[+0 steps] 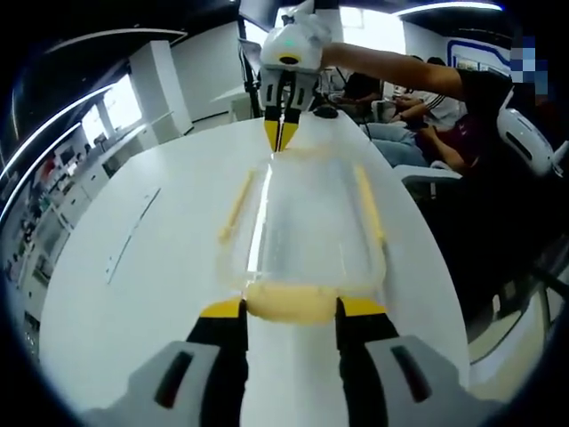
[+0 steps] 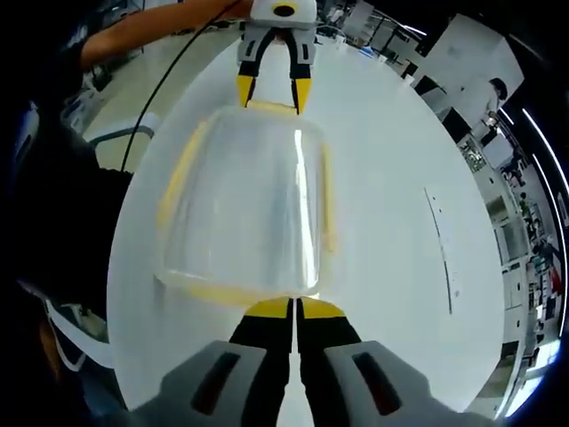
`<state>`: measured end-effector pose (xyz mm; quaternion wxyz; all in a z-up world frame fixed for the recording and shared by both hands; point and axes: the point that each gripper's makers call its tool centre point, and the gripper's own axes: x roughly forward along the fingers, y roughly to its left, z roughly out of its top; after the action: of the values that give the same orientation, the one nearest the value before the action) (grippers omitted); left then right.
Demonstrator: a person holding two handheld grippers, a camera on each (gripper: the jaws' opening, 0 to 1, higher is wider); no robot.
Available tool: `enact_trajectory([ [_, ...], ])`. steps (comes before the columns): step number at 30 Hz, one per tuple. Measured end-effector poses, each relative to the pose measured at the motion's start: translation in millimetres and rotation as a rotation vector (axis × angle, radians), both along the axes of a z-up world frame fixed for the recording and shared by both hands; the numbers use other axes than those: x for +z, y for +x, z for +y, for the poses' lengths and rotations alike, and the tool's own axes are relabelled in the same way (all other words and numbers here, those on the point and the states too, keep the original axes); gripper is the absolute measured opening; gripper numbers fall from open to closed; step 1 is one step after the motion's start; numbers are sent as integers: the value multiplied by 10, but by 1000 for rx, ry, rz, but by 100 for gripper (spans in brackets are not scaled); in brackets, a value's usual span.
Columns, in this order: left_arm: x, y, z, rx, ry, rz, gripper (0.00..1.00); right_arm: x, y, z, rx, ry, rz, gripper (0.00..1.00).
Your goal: Snap each plastic latch of the storage box into its locked position after aligning the lid with the box until every specified latch is closed and the lid sits flush.
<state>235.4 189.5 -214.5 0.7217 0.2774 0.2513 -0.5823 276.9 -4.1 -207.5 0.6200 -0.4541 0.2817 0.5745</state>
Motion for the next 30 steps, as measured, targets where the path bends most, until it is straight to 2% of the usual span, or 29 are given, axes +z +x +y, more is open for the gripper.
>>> enact_trajectory([
  [6,11,6,0,4,-6,0,37,-15,44,-100,-11,-8,-22,4],
  [7,2,-50,-30,4,-5,-1,37,-33,11,-133,-16,-1,-15,6],
  [10,4,-59,-34,6,-6,0,37,-44,-35,-196,-22,27,7,8],
  [13,4,-61,-37,9,-11,2,37,-48,-73,-245,-30,48,17,15],
  [19,-4,-51,-23,11,1,11,37,-71,-306,-319,-16,105,79,21],
  [23,4,-56,-25,11,7,7,37,-90,-335,-309,-4,127,106,25],
  [26,7,-71,-24,10,13,6,37,-94,-362,-193,7,187,133,30],
  [30,-7,-129,-39,16,16,7,37,-160,-354,-137,7,194,139,37],
])
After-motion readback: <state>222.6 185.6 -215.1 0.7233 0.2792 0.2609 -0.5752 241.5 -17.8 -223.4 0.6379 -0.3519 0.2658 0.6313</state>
